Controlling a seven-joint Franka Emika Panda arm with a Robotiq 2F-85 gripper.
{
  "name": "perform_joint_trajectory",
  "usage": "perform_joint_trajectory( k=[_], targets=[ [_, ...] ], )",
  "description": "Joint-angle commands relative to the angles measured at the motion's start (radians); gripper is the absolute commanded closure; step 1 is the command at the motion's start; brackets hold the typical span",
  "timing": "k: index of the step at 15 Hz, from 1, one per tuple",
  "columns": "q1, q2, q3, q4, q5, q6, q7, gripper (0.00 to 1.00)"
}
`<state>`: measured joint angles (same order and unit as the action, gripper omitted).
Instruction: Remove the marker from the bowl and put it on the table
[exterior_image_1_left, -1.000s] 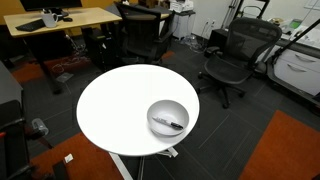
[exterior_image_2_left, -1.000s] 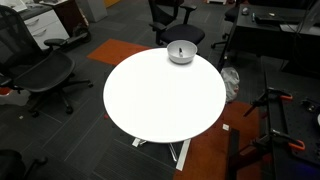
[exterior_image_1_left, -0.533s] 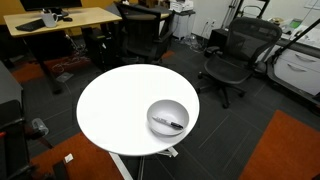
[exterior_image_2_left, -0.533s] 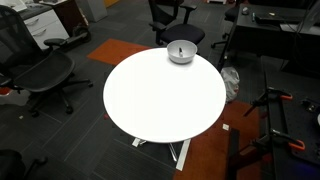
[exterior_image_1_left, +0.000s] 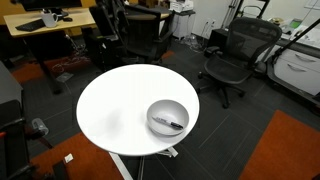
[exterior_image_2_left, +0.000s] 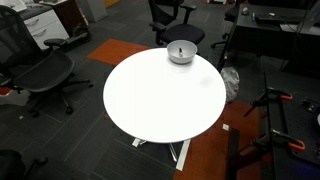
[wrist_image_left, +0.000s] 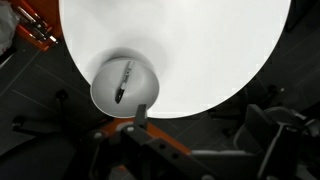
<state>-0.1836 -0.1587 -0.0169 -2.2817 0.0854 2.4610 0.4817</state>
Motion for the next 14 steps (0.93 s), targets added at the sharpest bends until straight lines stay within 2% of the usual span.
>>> perform_joint_trajectory(
  k=[1,7,9,10,14],
  targets=[
    [-0.007,0.157,-0.031,0.085,-0.049,0.055,0.121,0.0],
    [0.016,0.339,-0.116,0.24,-0.016,-0.01,0.193,0.0],
    [0.016,0.376,-0.134,0.292,0.004,-0.078,0.21,0.0],
    [0.022,0.337,-0.136,0.221,-0.012,-0.008,0.171,0.0],
    [0.022,0.375,-0.146,0.272,-0.002,-0.043,0.182,0.0]
  ],
)
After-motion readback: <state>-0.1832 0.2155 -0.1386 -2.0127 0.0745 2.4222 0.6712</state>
